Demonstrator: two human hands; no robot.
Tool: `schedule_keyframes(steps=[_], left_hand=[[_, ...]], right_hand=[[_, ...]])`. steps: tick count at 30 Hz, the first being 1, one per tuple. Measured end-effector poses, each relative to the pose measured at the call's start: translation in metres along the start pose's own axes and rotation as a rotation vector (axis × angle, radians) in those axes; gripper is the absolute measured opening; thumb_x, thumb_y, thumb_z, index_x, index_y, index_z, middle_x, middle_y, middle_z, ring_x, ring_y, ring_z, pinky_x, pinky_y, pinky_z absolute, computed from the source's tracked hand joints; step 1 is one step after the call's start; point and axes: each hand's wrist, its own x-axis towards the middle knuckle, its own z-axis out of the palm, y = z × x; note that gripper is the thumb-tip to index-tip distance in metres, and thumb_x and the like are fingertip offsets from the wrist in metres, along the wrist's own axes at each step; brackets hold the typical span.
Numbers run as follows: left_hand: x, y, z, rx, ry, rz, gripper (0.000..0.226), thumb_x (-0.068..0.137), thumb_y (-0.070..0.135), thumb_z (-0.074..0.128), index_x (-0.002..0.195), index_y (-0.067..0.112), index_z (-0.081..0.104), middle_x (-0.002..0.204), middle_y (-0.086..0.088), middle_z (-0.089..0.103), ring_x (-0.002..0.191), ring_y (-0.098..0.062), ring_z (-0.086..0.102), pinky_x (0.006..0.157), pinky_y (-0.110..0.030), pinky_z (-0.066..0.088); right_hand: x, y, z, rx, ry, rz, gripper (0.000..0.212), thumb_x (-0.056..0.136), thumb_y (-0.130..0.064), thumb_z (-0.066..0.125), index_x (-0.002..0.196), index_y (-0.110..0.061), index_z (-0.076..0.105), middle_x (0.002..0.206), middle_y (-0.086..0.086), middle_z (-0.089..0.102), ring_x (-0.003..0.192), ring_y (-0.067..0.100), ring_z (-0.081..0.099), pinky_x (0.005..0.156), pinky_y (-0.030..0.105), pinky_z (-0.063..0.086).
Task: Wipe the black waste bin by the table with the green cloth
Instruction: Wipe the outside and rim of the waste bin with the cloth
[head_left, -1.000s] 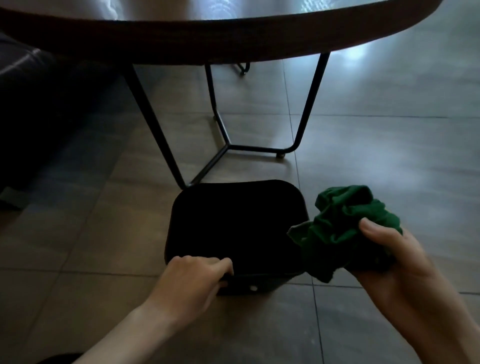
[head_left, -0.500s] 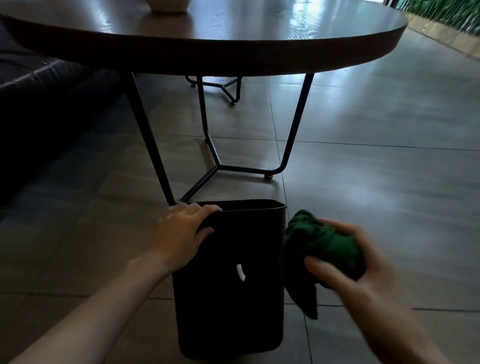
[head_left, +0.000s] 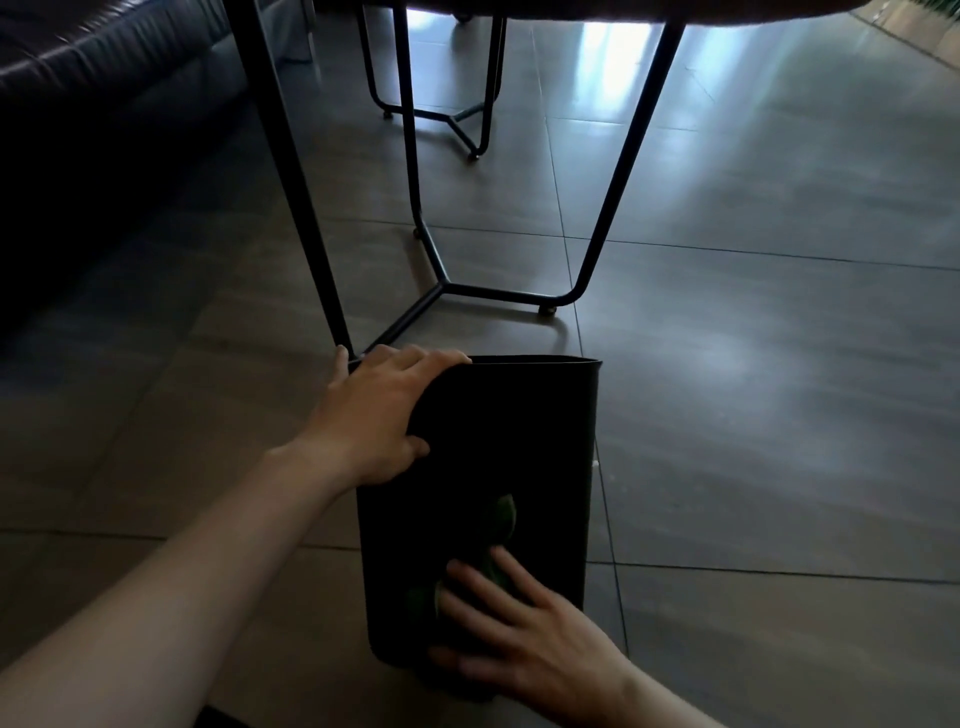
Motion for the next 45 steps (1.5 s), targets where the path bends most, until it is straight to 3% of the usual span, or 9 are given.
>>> schedule_keyframes(steps=[3,9,11,16,21,24,32,39,45], left_hand=[[-0.001,0.001,0.001,-0.016,0.025,0.008,0.095,0.075,0.027,0.083,0.146,0.053,0.025,0.148,0.018,0.043,0.145,-0.017,0.029,0.12,-0.069,0.008],[0.001,0.001,0.0,-0.025,0.04,-0.006,0.095,0.075,0.027,0.083,0.147,0.052,0.026,0.147,0.016,0.045,0.145,-0.019,0.031,0.119,-0.07,0.008],[0.001,0.001,0.0,-0.02,0.042,-0.011,0.095,0.076,0.027,0.083,0.147,0.052,0.026,0.148,0.015,0.045,0.145,-0.019,0.032,0.119,-0.07,0.008],[0.002,0.002,-0.001,-0.028,0.037,-0.002,0.094,0.076,0.026,0.083,0.146,0.052,0.026,0.148,0.017,0.043,0.145,-0.017,0.03,0.119,-0.07,0.007],[0.006,0.001,0.0,-0.029,0.039,0.006,0.096,0.074,0.026,0.083,0.147,0.052,0.026,0.147,0.017,0.044,0.146,-0.017,0.029,0.119,-0.07,0.006],[0.006,0.001,0.0,-0.03,0.042,0.008,0.094,0.075,0.028,0.082,0.147,0.052,0.026,0.148,0.016,0.044,0.145,-0.018,0.03,0.119,-0.071,0.006],[0.006,0.0,0.004,-0.029,0.063,0.011,0.097,0.074,0.027,0.083,0.146,0.054,0.026,0.149,0.018,0.044,0.146,-0.014,0.028,0.12,-0.069,0.004],[0.005,-0.002,0.006,-0.015,0.069,0.017,0.097,0.074,0.028,0.084,0.146,0.054,0.024,0.148,0.018,0.044,0.145,-0.015,0.029,0.119,-0.071,0.005],[0.005,0.0,0.005,-0.018,0.069,0.017,0.097,0.074,0.026,0.084,0.146,0.053,0.025,0.148,0.02,0.043,0.146,-0.011,0.026,0.12,-0.069,0.004]], right_hand=[[-0.015,0.019,-0.005,-0.039,0.121,0.04,0.051,0.09,-0.031,0.071,0.137,-0.034,0.05,0.159,0.01,0.043,0.152,0.039,0.028,0.116,0.058,0.036],[0.025,0.089,-0.048,0.299,0.6,0.864,0.049,0.098,-0.028,0.061,0.145,-0.019,0.054,0.158,0.017,0.042,0.155,0.036,0.021,0.114,0.062,0.038],[0.031,0.067,-0.035,0.234,0.605,0.763,0.043,0.099,-0.023,0.06,0.142,-0.019,0.057,0.156,0.018,0.045,0.154,0.038,0.025,0.117,0.06,0.036],[-0.011,-0.007,0.016,-0.101,0.177,-0.023,0.039,0.1,-0.027,0.054,0.139,-0.033,0.053,0.15,0.003,0.046,0.144,0.03,0.044,0.123,0.053,0.013],[0.007,0.059,-0.026,0.162,0.526,0.52,0.047,0.092,-0.02,0.068,0.137,-0.024,0.055,0.145,0.014,0.056,0.14,0.038,0.044,0.116,0.052,0.039],[0.04,0.099,-0.057,0.25,0.63,0.863,0.051,0.094,-0.028,0.059,0.143,-0.018,0.053,0.148,0.018,0.044,0.143,0.04,0.037,0.115,0.051,0.034],[-0.018,-0.002,0.004,-0.005,0.178,0.233,0.037,0.092,-0.025,0.051,0.124,-0.035,0.065,0.129,0.008,0.066,0.111,0.031,0.064,0.088,0.042,0.06],[0.038,0.105,-0.061,0.203,0.578,0.927,0.046,0.085,-0.03,0.071,0.126,-0.014,0.056,0.129,0.015,0.043,0.113,0.036,0.045,0.082,0.045,0.053],[0.004,0.008,-0.014,0.088,0.303,0.546,0.033,0.085,-0.023,0.057,0.117,-0.017,0.06,0.129,0.017,0.046,0.105,0.039,0.056,0.079,0.047,0.06]])
